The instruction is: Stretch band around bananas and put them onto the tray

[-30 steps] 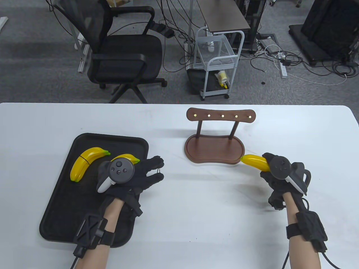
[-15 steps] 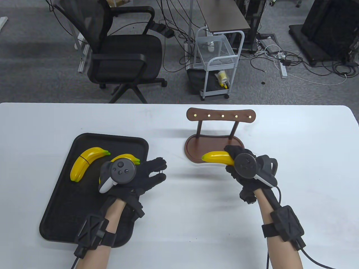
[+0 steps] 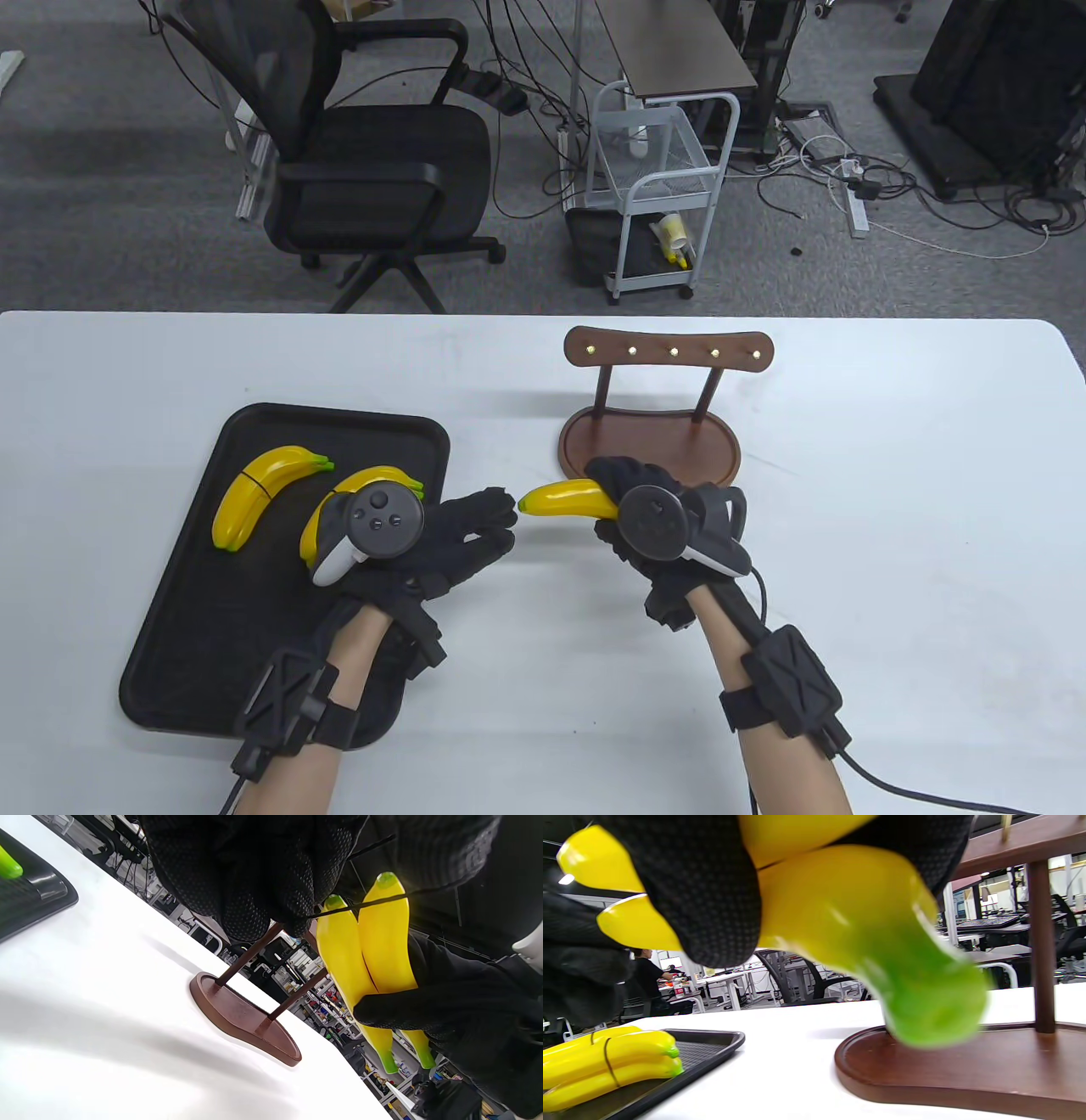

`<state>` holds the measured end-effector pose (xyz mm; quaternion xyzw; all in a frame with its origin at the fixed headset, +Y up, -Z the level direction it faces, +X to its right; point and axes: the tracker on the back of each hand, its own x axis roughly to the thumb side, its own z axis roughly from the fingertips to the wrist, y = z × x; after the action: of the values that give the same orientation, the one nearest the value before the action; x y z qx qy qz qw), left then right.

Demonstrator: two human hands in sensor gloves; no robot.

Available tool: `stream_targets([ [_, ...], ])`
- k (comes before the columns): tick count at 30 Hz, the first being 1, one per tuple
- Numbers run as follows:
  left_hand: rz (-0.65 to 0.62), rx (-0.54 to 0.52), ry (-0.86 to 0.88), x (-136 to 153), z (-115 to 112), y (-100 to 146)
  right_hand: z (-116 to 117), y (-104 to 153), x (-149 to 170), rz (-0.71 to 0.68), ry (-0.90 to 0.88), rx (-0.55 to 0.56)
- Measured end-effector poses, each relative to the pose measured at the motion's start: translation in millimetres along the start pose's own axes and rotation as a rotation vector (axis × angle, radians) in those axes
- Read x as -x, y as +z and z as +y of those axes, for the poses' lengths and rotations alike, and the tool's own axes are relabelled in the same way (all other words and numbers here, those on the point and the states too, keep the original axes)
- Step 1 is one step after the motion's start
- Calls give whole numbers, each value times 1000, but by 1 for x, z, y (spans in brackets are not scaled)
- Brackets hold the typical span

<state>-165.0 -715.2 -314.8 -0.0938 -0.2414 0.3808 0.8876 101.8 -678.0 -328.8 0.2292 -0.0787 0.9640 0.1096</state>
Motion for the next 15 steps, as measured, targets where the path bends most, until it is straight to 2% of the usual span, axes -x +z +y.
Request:
stream_targets([
  [4,12,0,13,3,1,0,6,1,-10,-27,2,-4],
  [10,30,44,53,8,-4,-1,12,6,-24,-76,60,-2],
  [12,24,68,73,9,-6,-2,13,5,-28,-89,27,2],
  [15,18,87,90,9,-6,-1,12,7,-37,-120,89,28],
])
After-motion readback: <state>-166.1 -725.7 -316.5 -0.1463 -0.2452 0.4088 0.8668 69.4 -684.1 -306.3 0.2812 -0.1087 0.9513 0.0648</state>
